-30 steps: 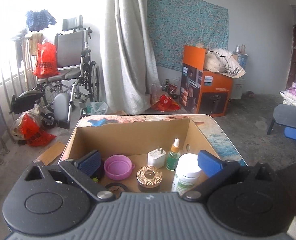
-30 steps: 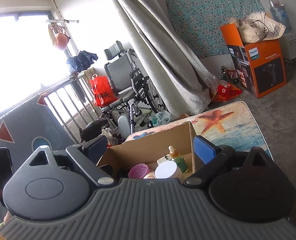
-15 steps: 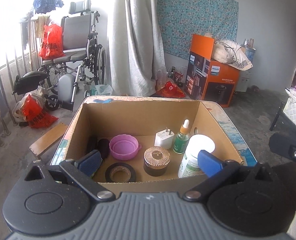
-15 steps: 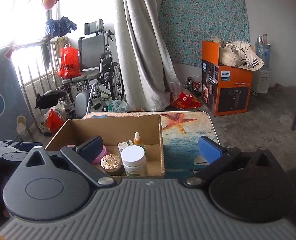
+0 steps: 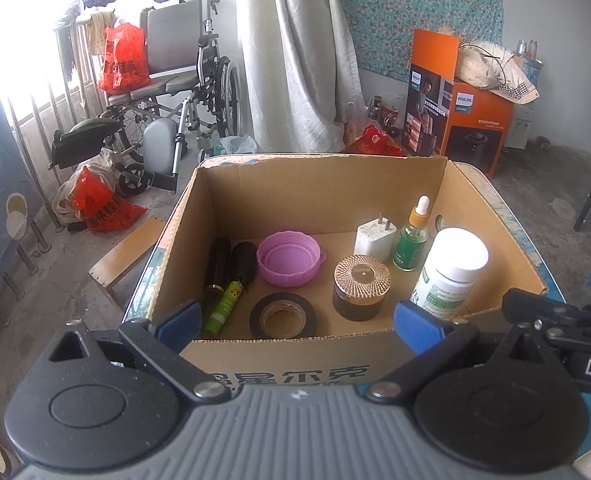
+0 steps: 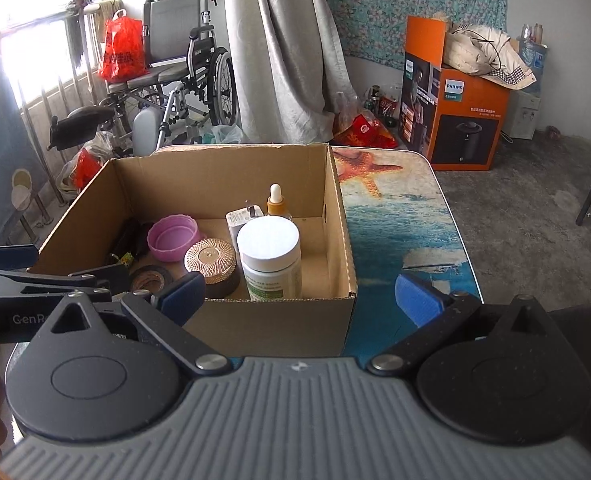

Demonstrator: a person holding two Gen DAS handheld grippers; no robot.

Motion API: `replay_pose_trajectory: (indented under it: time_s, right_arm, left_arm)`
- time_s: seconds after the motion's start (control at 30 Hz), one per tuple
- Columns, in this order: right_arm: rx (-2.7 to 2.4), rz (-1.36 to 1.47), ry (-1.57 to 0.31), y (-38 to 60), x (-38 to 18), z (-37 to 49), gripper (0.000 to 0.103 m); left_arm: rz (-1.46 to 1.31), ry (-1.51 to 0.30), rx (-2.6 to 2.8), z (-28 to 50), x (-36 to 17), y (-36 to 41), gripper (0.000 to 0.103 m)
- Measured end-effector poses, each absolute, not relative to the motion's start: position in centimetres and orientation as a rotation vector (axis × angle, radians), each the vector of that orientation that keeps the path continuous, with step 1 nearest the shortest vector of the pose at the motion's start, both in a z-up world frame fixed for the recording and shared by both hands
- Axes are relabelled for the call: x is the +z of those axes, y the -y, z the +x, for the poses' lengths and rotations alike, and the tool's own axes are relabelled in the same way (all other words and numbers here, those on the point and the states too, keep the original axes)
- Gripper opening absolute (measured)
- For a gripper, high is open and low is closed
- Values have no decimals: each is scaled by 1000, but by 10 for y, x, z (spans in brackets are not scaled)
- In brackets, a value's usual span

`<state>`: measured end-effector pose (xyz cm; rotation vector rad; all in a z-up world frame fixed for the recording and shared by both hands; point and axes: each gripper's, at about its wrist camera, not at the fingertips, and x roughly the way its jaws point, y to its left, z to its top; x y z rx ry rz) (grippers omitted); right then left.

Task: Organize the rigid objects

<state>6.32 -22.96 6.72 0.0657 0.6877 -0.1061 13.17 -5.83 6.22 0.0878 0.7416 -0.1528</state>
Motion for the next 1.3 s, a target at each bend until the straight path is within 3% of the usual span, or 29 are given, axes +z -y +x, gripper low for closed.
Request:
replay_pose_trajectory:
  time_s: [1.3]
  right_arm:
    - [-98, 76, -730, 232, 49, 80, 102]
  left_arm:
    - [91, -773, -126, 139, 57, 50, 103]
